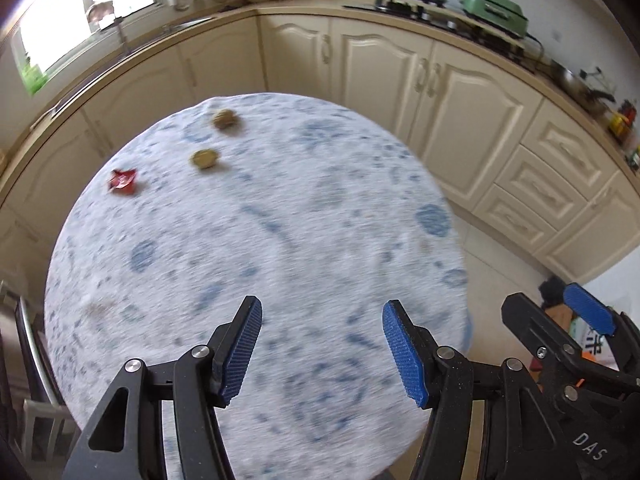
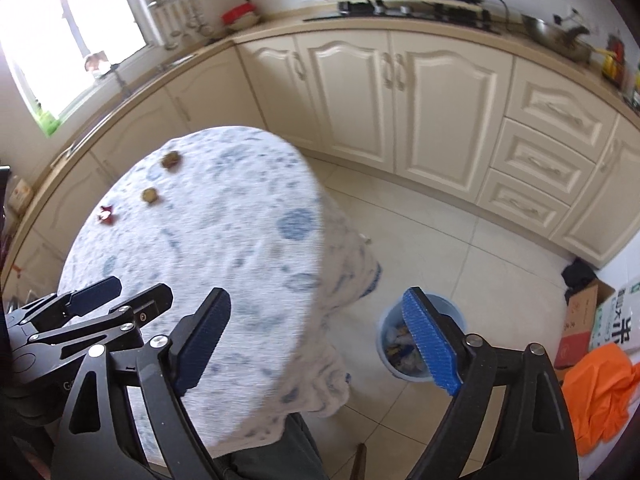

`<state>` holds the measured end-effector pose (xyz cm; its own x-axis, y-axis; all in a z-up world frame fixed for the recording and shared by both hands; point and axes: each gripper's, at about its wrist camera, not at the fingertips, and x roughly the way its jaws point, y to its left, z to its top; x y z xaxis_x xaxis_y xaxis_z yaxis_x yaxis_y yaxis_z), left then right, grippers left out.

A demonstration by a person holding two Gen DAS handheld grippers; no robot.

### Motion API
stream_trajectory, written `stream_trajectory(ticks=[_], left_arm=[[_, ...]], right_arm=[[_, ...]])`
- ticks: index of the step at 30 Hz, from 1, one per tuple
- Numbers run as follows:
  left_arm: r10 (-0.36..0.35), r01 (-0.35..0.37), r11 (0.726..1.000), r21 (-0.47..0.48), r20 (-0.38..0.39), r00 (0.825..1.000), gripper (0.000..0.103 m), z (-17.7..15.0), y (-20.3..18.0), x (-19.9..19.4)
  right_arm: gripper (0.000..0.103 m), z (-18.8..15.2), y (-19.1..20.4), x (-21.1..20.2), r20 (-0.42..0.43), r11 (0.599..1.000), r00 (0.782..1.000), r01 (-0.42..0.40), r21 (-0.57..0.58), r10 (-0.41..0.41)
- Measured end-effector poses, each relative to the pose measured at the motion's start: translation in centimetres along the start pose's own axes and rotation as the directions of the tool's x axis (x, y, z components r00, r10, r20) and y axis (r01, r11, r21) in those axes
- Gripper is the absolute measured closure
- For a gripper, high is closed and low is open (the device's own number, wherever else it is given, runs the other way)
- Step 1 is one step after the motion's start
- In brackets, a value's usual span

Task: Collect trash
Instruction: 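Move both open grippers back over the table, then close the left gripper on the red wrapper while the right gripper grasps the brown lump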

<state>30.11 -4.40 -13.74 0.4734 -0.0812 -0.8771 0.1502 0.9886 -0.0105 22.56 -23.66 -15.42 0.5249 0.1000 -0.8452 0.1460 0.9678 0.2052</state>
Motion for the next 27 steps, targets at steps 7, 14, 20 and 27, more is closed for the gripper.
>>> stream_trajectory(ticks=[7,14,20,27], left_arm=[[0.053,-0.051,0.991,-0.121,0.011,0.999,0.044,-2.5,8.2,-1.7],[0.099,-0.097,0.968,-0.232,0.000,0.995,0.043,-3.8,15.6,-2.1],[0.108,-0.110,0.946,-0.305,-0.023,0.994,0.041,-2.4,20.8,-0.9],[0.090,-0.104,0.921,-0.376,-0.053,0.995,0.032,1.7,25.5,2.7]], right_arm=[[0.004,-0.4,7.7,1.3,-0.015,0.994,0.999,-0.053,-0.098,0.052],[0.002,-0.2,14.8,3.3,-0.041,0.974,0.997,-0.072,-0.215,0.065],[0.002,1.6,19.4,6.3,-0.081,0.957,0.995,-0.082,-0.278,0.061],[0.002,4.9,22.8,10.7,-0.123,0.945,0.991,-0.089,-0.314,0.053]])
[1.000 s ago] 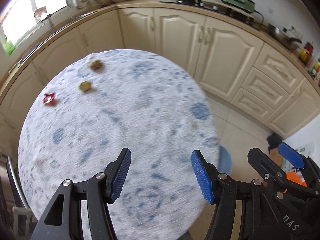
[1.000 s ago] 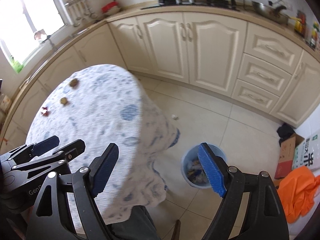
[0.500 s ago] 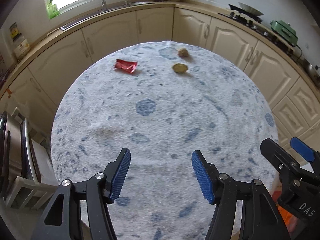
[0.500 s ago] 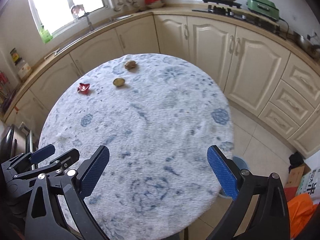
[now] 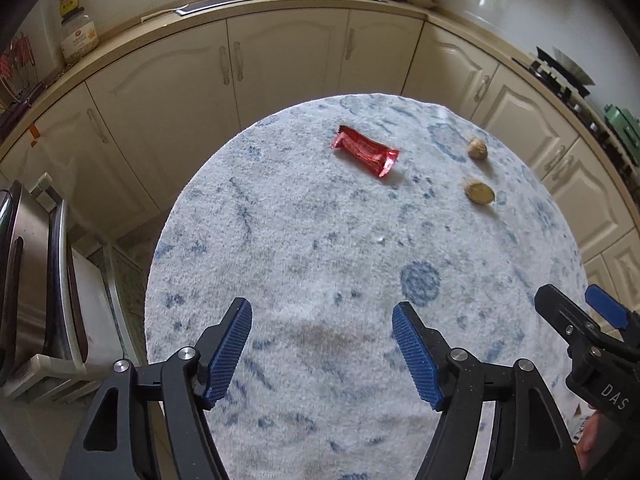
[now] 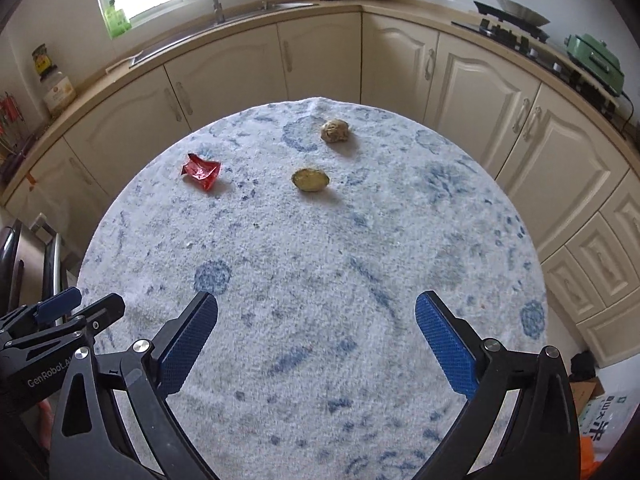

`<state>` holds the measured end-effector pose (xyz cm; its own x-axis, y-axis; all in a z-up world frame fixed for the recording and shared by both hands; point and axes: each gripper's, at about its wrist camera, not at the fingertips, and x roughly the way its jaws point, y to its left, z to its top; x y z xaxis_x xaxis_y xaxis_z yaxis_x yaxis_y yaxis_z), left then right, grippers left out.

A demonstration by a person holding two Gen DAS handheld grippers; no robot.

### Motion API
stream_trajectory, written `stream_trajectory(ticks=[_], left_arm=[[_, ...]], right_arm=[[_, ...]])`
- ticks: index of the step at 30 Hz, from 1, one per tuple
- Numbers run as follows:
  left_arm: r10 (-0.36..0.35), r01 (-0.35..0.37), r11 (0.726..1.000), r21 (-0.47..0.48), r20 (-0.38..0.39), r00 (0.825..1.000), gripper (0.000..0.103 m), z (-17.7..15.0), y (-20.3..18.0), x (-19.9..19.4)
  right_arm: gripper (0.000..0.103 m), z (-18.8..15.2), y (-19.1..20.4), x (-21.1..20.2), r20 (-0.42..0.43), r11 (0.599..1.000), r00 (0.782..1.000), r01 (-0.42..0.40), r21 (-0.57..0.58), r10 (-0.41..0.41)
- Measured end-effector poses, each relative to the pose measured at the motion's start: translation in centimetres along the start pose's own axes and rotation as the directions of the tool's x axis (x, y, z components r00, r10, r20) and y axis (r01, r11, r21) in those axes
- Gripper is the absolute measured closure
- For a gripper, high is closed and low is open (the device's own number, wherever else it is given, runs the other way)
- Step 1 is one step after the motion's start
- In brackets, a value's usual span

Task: Collect trash
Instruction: 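Close the left gripper on the red wrapper while the right gripper grasps the brown lump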

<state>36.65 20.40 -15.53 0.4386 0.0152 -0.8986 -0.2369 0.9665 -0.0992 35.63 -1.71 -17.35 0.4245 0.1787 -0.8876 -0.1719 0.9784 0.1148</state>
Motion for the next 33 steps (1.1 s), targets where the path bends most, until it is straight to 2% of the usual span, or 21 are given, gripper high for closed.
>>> stream_trajectory(ticks=[4,9,12,15,17,18,21,23,28,30,32,33], left_arm=[[-0.016,0.016,1.000,-0.024,-0.022,1.000,0.024,3.7,0.2,3.1],[-0.051,0.048,0.997,-0.065,-0.049,0.997,0.021,9.1,0.1,8.0],[-0.082,0.075,0.993,-0.096,-0.071,0.994,0.021,11.2,0.2,11.2],[-0.079,0.072,0.990,-0.118,-0.062,0.995,0.021,11.8,0.6,13.4],[-0.076,0.071,0.990,-0.118,-0.039,0.996,0.021,11.9,0.9,14.2],[-0.070,0.068,0.990,-0.123,-0.008,0.998,0.020,11.9,0.9,14.2],[-0.074,0.075,0.991,-0.112,0.013,0.997,0.020,12.3,0.6,14.4],[-0.080,0.083,0.992,-0.092,0.041,0.996,0.020,12.4,0.3,14.5],[-0.018,0.024,0.998,-0.057,0.106,0.994,0.020,12.5,-0.1,15.2],[0.004,0.003,0.998,-0.061,0.116,0.993,0.020,12.6,-0.1,15.7],[-0.019,0.027,0.998,-0.054,0.139,0.990,0.020,12.0,-0.4,16.0],[-0.040,0.046,0.998,-0.043,0.143,0.989,0.020,11.5,-1.0,15.9]], right_arm=[[0.002,3.5,0.0,2.8,-0.030,0.999,0.999,-0.029,0.020,0.029],[0.002,7.6,-0.5,6.9,-0.112,0.991,0.986,-0.117,0.059,0.123],[0.005,8.7,-1.3,8.9,-0.120,0.986,0.983,-0.127,0.109,0.140],[0.010,8.9,-2.2,10.1,-0.120,0.976,0.978,-0.150,0.158,0.170],[0.016,8.7,-2.4,10.4,-0.138,0.976,0.973,-0.164,0.140,0.183],[0.017,8.7,-2.4,10.3,-0.124,0.980,0.978,-0.155,0.126,0.171],[0.017,9.0,-2.3,10.1,-0.070,0.988,0.989,-0.125,0.091,0.131],[0.022,8.9,-2.2,10.5,-0.067,0.988,0.988,-0.131,0.080,0.136],[0.041,8.0,-0.6,11.8,-0.086,0.994,0.990,-0.110,0.011,0.110],[0.048,8.0,-0.8,12.4,-0.087,0.993,0.989,-0.113,0.039,0.116],[0.063,7.9,-1.2,12.4,-0.067,0.994,0.993,-0.096,0.059,0.100],[0.064,7.8,-1.1,12.5,-0.082,0.995,0.992,-0.090,0.048,0.093]])
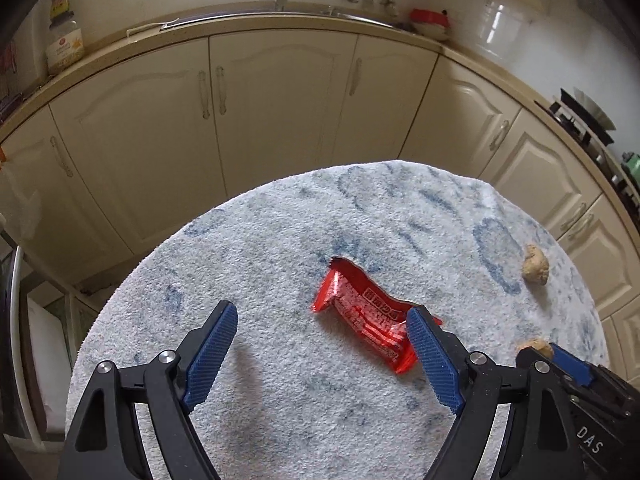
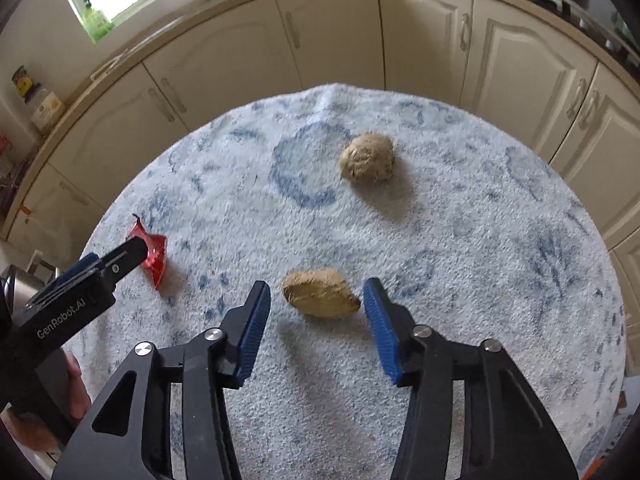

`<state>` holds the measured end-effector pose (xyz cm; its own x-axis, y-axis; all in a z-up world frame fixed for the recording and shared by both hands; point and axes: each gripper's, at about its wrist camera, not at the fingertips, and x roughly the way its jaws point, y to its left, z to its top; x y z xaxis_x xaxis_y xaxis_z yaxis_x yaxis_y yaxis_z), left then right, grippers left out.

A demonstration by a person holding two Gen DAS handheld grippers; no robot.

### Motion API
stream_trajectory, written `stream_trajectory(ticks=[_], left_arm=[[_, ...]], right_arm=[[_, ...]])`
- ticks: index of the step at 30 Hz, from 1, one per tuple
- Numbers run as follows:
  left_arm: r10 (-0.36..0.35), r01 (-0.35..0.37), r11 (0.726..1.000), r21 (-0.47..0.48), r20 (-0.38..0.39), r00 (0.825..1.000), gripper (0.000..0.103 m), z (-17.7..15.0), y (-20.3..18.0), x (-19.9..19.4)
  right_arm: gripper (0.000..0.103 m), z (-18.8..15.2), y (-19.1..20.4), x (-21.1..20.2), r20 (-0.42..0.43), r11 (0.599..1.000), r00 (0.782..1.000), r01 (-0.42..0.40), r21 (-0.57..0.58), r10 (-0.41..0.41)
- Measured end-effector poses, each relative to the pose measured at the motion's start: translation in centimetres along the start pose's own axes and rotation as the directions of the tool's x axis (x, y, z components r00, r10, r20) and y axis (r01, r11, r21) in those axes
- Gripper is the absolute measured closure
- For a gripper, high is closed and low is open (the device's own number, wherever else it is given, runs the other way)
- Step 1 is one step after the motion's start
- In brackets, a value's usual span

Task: Collect trash
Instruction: 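Close the left gripper on the red wrapper while the right gripper grasps the brown lump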

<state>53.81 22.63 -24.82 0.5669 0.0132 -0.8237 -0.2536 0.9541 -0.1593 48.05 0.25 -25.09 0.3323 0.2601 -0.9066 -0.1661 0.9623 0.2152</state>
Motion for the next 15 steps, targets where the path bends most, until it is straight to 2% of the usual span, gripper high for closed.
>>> stream_trajectory(ticks=[3,5,7,10,12,15], left_arm=[[-0.088,0.088,0.995,0.037,-0.006,0.996,0.020,-0.3,-1.2,0.1],[-0.067,0.066,0.995,0.071,0.009,0.998,0.019,-0.4,-1.9,0.0],[-0.009,0.006,0.995,0.095,0.038,0.999,0.015,-0.5,-2.2,0.4],[0.011,-0.013,0.997,0.073,0.038,0.999,0.014,-0.3,-1.9,1.7],[-0.002,0.000,0.998,0.066,0.029,1.000,0.018,-0.5,-2.0,2.5],[0.051,-0.060,0.990,0.128,0.069,0.996,0.041,-0.5,-2.9,2.7]], right_arm=[[0.065,-0.3,0.0,-0.2,0.007,1.000,1.000,-0.016,0.006,0.016],[0.065,-0.2,-0.1,-0.2,0.008,1.000,1.000,-0.023,0.007,0.023],[0.065,0.0,-0.5,-0.2,0.004,0.998,0.999,-0.046,0.032,0.046],[0.065,0.0,-1.1,-0.5,0.006,0.998,0.999,-0.045,0.048,0.045],[0.065,-0.1,-1.3,-0.8,0.008,0.998,0.999,-0.041,0.052,0.041],[0.065,0.0,-1.5,-0.9,0.005,0.997,0.999,-0.048,0.060,0.048]])
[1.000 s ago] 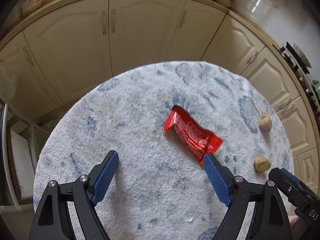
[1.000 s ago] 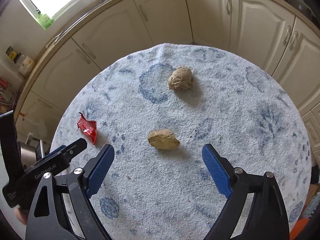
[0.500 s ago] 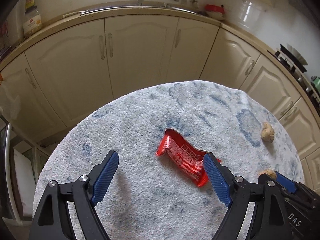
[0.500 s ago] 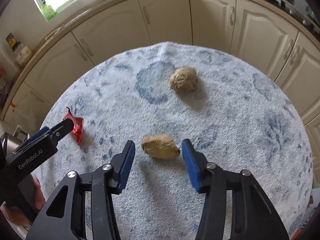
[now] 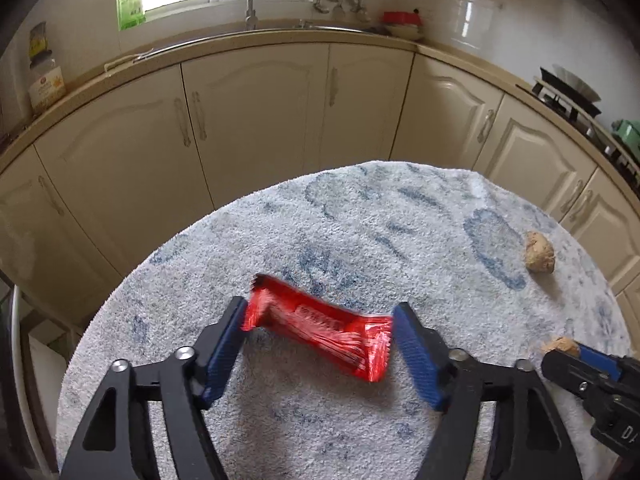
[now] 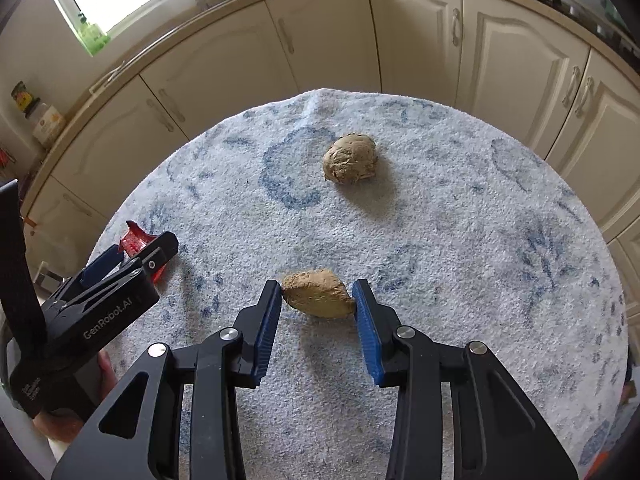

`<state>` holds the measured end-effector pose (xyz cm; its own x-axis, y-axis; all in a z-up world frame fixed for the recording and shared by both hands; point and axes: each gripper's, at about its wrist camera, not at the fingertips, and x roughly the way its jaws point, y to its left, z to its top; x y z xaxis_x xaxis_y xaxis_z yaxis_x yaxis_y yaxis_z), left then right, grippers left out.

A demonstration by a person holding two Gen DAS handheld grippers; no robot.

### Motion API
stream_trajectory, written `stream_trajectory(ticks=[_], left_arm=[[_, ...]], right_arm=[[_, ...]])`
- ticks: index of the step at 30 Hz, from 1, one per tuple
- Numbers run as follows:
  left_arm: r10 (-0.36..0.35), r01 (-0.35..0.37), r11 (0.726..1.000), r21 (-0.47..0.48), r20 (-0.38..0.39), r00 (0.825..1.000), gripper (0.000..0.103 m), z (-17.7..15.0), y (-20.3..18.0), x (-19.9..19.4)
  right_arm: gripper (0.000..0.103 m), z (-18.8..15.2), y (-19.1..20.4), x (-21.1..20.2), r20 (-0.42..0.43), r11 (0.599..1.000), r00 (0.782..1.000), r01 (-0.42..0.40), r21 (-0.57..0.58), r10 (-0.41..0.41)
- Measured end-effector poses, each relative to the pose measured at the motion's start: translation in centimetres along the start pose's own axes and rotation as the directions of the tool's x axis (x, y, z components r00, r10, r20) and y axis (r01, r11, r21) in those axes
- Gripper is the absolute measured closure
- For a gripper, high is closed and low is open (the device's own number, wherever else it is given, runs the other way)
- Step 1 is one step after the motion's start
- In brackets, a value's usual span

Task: Collect trash
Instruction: 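Close the left gripper on the red wrapper while the right gripper grasps the brown lump, then carry the red wrapper and brown lump with both grippers toward the blue bin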

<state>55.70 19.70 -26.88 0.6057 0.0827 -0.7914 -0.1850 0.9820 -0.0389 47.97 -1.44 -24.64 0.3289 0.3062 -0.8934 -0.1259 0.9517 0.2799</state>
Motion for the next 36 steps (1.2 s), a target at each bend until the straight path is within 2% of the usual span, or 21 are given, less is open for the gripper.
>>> stream_trajectory(ticks=[2,4,6,10,19,22,26,32,36], left_arm=[[-0.041,0.041,0.999,0.005,0.018,0.999,0.054,-0.1,-0.1,-0.2],[-0.072,0.072,0.997,-0.002,0.055,0.996,0.081,-0.1,0.0,-0.9],[-0.074,0.074,0.997,0.005,0.074,0.995,0.086,-0.2,-0.2,-1.2],[-0.064,0.061,0.997,0.040,0.094,0.994,0.089,-0.7,-0.9,-1.5],[-0.107,0.095,0.989,0.113,0.104,0.989,0.091,-1.8,-2.1,-3.7],[-0.107,0.089,0.986,0.144,0.123,0.987,0.091,-2.3,-2.6,-4.8],[-0.067,0.040,0.983,0.181,0.145,0.987,0.091,-3.1,-3.4,-5.1],[-0.069,0.042,0.985,0.168,0.161,0.984,0.091,-3.3,-3.6,-6.0],[-0.070,0.047,0.991,0.128,0.175,0.982,0.091,-3.7,-3.6,-7.0]], right_arm=[[0.065,0.0,-0.2,-0.2,0.003,1.000,1.000,0.002,0.006,-0.002],[0.065,0.0,-0.5,-0.3,0.005,1.000,1.000,0.002,0.013,-0.003],[0.065,0.0,-0.7,-0.2,0.002,1.000,1.000,0.003,0.018,-0.003],[0.065,0.0,-0.8,-0.1,-0.002,1.000,1.000,0.003,0.022,-0.003],[0.065,0.0,-1.0,-0.1,-0.003,1.000,1.000,-0.001,0.030,0.001],[0.065,0.0,-1.0,-0.2,-0.002,1.000,1.000,0.004,0.030,-0.004],[0.066,0.0,-1.0,-0.2,-0.004,0.999,1.000,0.000,0.034,0.000],[0.065,0.1,-1.4,-1.1,0.009,0.999,1.000,-0.013,0.042,0.012],[0.065,0.0,-1.9,-2.5,0.047,0.998,0.999,-0.015,0.062,0.012]])
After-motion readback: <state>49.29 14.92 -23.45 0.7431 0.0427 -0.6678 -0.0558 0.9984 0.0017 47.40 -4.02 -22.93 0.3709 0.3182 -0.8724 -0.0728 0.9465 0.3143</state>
